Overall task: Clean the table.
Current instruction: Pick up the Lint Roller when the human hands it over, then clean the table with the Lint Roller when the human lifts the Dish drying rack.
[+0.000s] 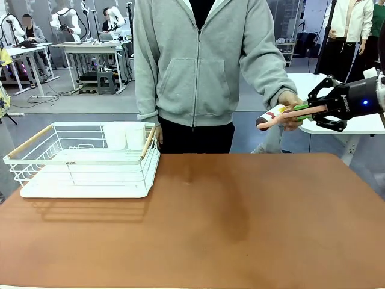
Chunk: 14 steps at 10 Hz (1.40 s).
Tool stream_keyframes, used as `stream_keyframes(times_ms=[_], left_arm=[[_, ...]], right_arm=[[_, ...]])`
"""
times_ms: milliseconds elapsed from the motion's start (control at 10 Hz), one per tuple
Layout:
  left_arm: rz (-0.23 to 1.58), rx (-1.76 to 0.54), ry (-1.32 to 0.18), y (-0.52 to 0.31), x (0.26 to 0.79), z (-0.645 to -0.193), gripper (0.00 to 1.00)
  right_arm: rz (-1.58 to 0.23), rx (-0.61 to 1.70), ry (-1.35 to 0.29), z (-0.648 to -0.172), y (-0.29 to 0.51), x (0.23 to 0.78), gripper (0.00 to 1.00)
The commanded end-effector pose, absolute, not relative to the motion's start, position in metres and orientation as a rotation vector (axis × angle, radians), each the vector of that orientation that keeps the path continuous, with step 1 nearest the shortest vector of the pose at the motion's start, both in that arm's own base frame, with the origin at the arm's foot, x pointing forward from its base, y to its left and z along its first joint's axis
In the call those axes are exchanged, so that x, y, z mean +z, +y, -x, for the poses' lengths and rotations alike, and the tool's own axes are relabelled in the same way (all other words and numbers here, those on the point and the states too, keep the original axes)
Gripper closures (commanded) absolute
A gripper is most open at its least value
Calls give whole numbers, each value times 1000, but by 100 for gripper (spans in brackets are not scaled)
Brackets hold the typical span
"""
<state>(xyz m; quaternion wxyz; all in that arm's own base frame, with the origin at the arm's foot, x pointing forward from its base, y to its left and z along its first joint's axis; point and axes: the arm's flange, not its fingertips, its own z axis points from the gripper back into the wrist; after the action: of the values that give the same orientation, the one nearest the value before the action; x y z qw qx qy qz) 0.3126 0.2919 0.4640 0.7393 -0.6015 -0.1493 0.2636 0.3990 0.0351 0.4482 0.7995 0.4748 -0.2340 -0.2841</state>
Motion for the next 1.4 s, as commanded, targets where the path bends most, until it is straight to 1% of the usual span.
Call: stream_keyframes(times_ms=[0, 1300], left_arm=[[1323, 577, -331, 293, 465, -310, 0], [1323, 577, -331, 293, 465, -310, 0]], right_arm=[[-1019, -608, -502, -399, 36, 448, 100], [-1019, -608, -502, -399, 36, 448, 100]])
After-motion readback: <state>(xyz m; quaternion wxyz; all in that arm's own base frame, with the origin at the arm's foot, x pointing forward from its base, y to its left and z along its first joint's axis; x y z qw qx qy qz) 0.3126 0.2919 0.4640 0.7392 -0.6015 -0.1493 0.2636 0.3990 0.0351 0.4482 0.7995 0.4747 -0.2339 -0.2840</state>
